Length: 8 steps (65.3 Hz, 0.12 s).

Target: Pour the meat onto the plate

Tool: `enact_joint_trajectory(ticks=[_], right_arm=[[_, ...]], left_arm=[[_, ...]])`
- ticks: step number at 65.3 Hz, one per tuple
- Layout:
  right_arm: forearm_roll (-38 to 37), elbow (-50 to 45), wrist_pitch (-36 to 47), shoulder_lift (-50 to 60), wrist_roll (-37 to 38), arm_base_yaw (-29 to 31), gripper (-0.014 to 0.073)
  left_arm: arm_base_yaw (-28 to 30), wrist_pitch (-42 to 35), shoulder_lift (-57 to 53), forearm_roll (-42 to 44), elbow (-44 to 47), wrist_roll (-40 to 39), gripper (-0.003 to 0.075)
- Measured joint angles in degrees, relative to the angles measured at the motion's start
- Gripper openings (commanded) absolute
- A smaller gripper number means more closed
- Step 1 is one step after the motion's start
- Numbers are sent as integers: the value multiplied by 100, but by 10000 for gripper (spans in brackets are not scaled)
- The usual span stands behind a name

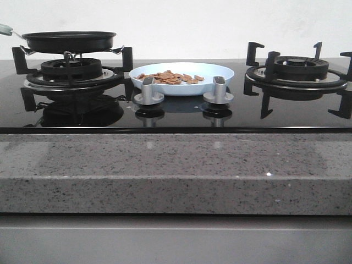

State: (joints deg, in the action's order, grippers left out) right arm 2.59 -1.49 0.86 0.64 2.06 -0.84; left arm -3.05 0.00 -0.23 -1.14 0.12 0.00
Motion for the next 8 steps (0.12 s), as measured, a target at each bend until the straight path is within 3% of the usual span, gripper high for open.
enact_joint_trajectory(ticks=[8], right_arm=[[0,0,0,0,0,0,-115]], left_arm=[[0,0,0,0,0,0,-20]])
